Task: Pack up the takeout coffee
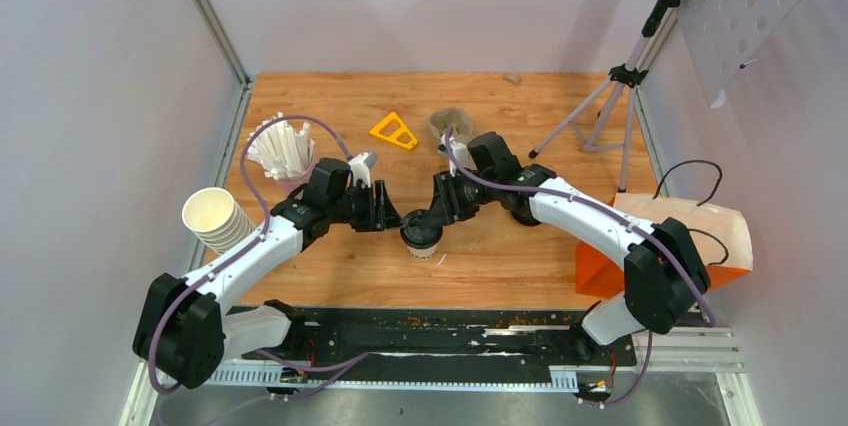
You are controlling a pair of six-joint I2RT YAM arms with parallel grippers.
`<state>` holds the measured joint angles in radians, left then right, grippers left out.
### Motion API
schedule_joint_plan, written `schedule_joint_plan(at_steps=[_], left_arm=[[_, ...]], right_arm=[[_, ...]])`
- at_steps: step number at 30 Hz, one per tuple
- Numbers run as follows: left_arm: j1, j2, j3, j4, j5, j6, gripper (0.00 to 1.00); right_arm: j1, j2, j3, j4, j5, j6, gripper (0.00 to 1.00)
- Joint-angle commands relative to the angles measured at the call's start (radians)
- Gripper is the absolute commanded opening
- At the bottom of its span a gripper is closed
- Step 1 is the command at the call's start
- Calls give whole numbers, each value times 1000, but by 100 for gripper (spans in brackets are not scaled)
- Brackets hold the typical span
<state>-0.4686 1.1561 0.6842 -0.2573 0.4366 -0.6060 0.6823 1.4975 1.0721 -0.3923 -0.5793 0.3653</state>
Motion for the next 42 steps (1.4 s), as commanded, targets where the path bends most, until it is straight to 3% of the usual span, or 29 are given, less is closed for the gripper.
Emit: schedule_joint_plan(at_steps=[1,17,29,36,42], left_arm=[[4,12,24,-7,-2,60,54],[3,12,-14,133,61,12,60],[4,40,-27,114,42,25,48],[4,48,-44,106,32,26,44],[4,47,-105,121,1,14,42]], right_arm=[[-5,-43,2,-13,8,1,43],[-42,-36,-20,-68,45,7,47],[-52,8,-73,22,-42,19,36],[-64,6,-132,63,-38,28,26],[-70,1,-244,106,15,38,24]])
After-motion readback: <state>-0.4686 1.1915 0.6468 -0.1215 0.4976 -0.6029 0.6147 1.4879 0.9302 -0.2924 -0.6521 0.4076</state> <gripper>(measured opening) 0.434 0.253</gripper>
